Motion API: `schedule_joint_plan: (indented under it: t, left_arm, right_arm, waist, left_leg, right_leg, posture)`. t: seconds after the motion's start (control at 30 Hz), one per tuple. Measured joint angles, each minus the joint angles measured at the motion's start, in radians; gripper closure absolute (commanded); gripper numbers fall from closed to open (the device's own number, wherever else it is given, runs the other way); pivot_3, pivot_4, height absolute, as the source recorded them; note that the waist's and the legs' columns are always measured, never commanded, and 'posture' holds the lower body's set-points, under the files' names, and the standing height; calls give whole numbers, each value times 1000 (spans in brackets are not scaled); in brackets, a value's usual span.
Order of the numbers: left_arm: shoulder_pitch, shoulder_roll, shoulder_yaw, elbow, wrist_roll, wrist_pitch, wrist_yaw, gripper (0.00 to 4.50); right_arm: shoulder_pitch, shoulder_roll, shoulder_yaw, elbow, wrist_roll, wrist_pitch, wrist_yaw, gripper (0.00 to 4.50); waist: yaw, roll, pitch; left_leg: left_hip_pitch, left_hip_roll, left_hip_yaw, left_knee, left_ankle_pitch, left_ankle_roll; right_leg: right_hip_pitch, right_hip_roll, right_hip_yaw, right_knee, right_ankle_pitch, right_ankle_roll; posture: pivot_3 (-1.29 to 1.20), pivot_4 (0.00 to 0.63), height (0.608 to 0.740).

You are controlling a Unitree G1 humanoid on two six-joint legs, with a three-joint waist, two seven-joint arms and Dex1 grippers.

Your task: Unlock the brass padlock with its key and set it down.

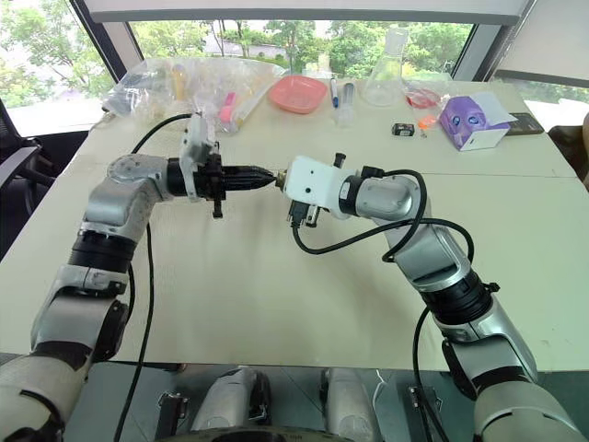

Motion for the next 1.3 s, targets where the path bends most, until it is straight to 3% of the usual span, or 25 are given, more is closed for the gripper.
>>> schedule_joint_plan:
  t: [0.07, 0.23, 0.63, 0.73, 0.87, 1.07, 1.3]
  left_arm:
    - [-21, 17, 15, 11, -24, 74, -7, 1529]
    - [-22, 12, 19, 8, -78, 186, -59, 1529]
    - [-43, -67, -3, 90, -29, 106, -58, 1529]
    - [-62, -90, -3, 120, -24, 89, -51, 2344]
    - [-72, -105, -1, 139, -26, 81, -60, 4376]
    - [-72, -103, 0, 146, -30, 81, -71, 4392]
    - [-68, -96, 15, 133, -23, 98, -37, 4392]
  right_arm:
    - [0, -5, 0, 0, -10, -16, -2, 3829]
    - [-1, -3, 0, 1, -37, -49, -13, 3829]
    - [-4, 10, 0, 0, -59, -64, -20, 3829]
    - [-4, 17, 0, -4, -59, -62, -20, 3829]
    - [-4, 18, 0, -12, -71, -53, -22, 3829]
    - [-4, 20, 0, -19, -79, -49, -21, 3829]
    - [1, 18, -2, -27, -62, -26, -11, 249]
  waist:
    - [-2, 0, 0]
    - [2, 0, 0]
    - [2, 0, 0]
    - [3, 0, 0]
    - [2, 0, 0]
    - [1, 0, 0]
    - [3, 0, 0]
  left_leg:
    - [0, 0, -1, 0, 0, 0]
    - [0, 0, 0, 0, 0, 0]
    - [0, 0, 0, 0, 0, 0]
    - [0, 0, 0, 0, 0, 0]
    - [0, 0, 0, 0, 0, 0]
    - [0, 0, 0, 0, 0, 0]
    - [0, 0, 0, 0, 0, 0]
  right_leg:
    - [0, 0, 0, 0, 0, 0]
    - [0, 0, 0, 0, 0, 0]
    - [0, 0, 0, 0, 0, 0]
    - [0, 0, 0, 0, 0, 0]
    - [0, 0, 0, 0, 0, 0]
    - [0, 0, 0, 0, 0, 0]
    - [0, 0, 0, 0, 0, 0]
  posture:
    - [0, 150, 733]
    - [0, 150, 733]
    - [0, 150, 733]
    - [0, 150, 733]
    - [0, 150, 733]
    - [0, 150, 733]
    - [0, 150, 733]
